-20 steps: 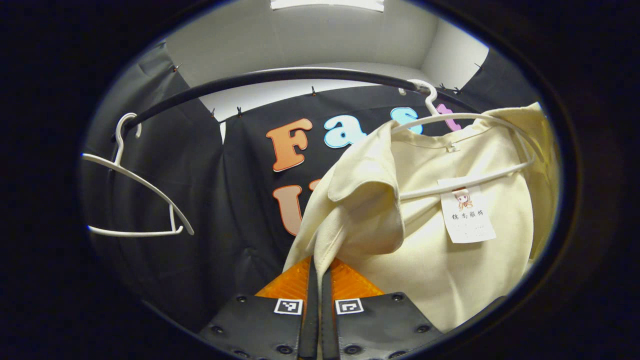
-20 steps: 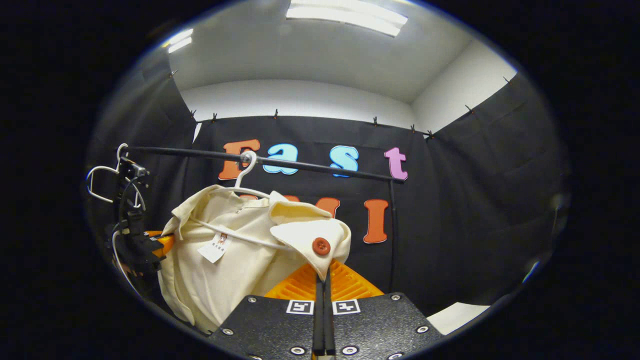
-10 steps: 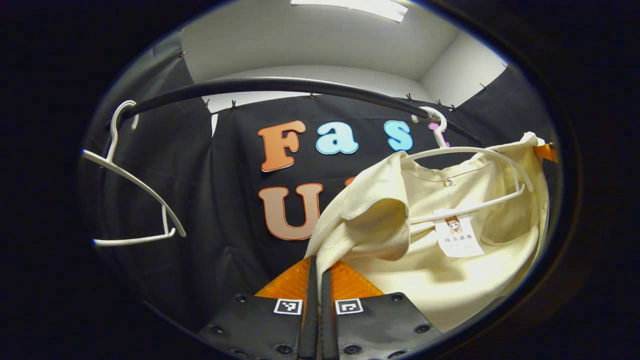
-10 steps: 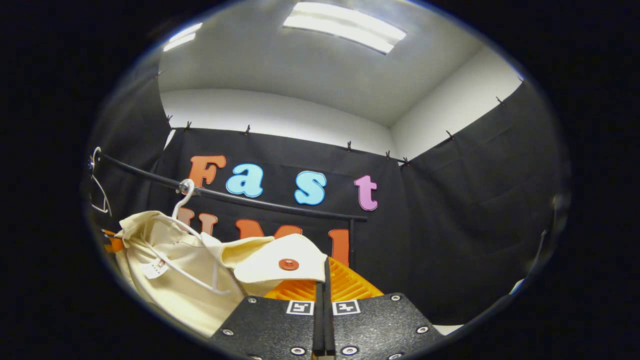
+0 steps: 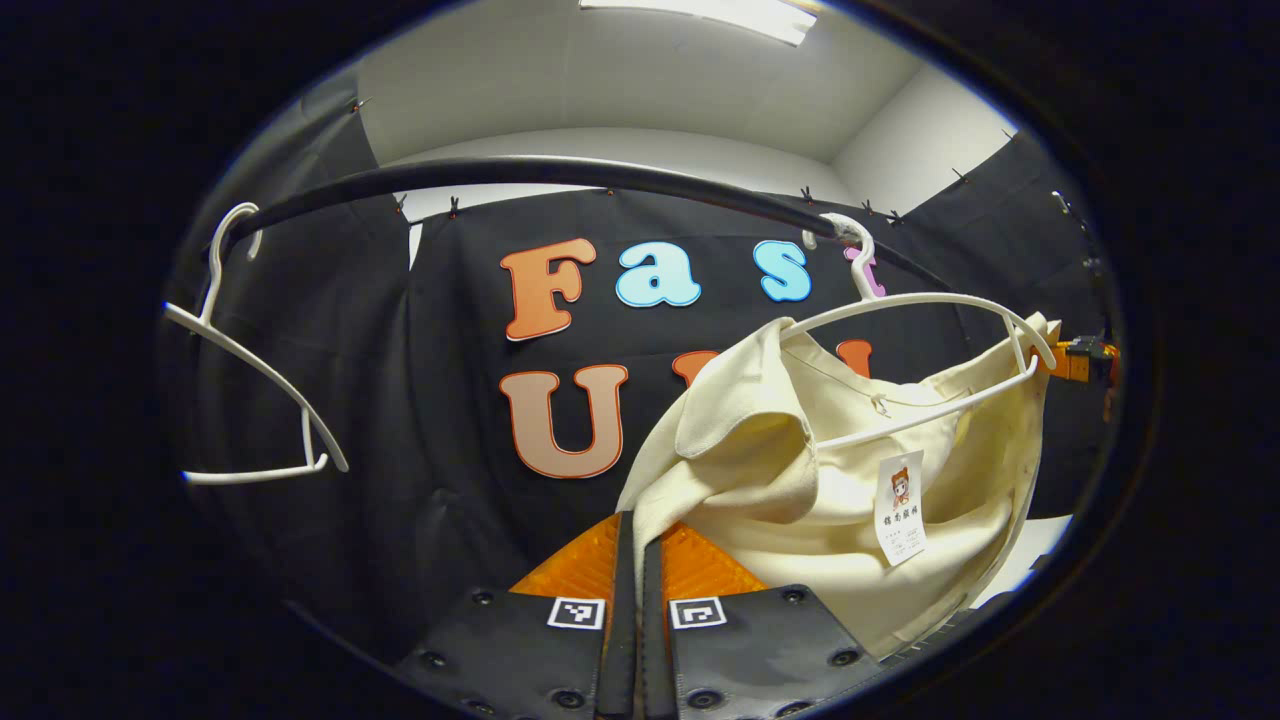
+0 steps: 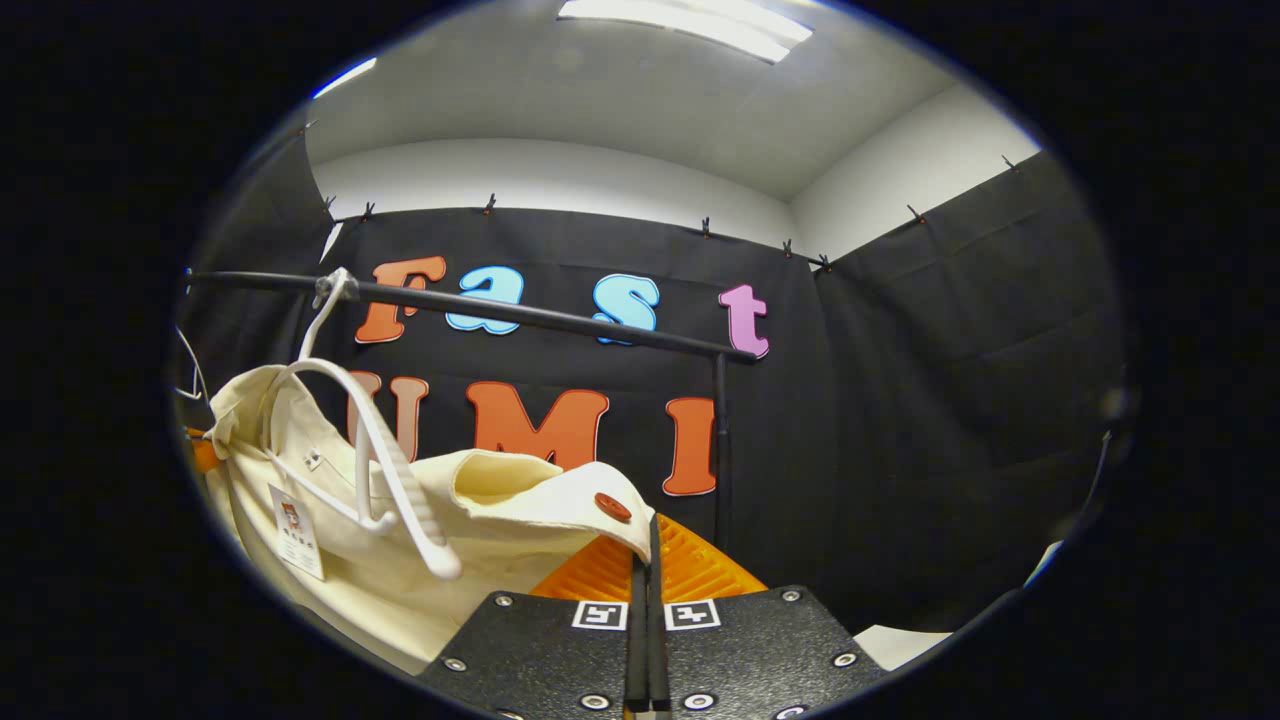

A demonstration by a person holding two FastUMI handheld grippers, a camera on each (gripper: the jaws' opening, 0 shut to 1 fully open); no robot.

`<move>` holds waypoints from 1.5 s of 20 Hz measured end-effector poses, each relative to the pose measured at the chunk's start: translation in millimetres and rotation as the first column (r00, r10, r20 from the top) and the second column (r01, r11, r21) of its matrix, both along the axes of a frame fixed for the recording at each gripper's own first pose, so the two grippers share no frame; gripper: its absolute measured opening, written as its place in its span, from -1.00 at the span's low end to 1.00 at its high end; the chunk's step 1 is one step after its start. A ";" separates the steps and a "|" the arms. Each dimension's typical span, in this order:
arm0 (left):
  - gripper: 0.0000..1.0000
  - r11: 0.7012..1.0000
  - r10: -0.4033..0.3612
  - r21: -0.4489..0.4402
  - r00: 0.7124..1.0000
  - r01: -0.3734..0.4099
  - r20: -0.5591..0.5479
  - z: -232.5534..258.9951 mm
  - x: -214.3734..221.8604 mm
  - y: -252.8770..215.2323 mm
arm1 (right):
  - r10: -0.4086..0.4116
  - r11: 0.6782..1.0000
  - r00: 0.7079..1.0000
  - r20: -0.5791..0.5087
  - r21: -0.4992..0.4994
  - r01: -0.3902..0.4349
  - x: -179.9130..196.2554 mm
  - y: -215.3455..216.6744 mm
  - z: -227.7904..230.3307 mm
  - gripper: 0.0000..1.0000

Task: Grasp the clothes on the hanger with both hands and then place them into the laundry hamper below.

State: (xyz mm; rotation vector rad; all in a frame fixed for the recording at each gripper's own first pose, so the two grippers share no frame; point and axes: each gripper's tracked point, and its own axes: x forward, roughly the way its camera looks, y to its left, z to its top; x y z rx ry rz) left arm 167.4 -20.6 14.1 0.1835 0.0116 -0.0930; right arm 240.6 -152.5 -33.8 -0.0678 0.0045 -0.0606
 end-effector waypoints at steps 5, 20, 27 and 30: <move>-0.80 0.999 0.033 -0.026 0.999 -0.033 0.021 4.3 9.1 11.3 | 0.090 0.996 0.993 -0.071 -0.015 -0.092 -36.0 51.2 -64.7 -1.00; -0.80 0.960 0.280 0.018 0.960 -0.279 -0.013 -3.0 95.5 87.4 | 0.316 0.949 0.942 -0.113 0.055 -0.311 -67.8 183.7 -91.1 -1.00; -0.80 0.941 0.338 0.009 0.940 -0.338 -0.045 -23.0 69.7 109.9 | 0.340 0.940 0.933 -0.118 0.079 -0.332 -87.6 200.4 -96.0 -1.00; -0.80 0.945 0.327 0.021 0.943 -0.327 -0.065 -31.3 42.9 113.3 | 0.330 0.943 0.935 -0.130 0.083 -0.321 -90.2 195.4 -100.8 -1.00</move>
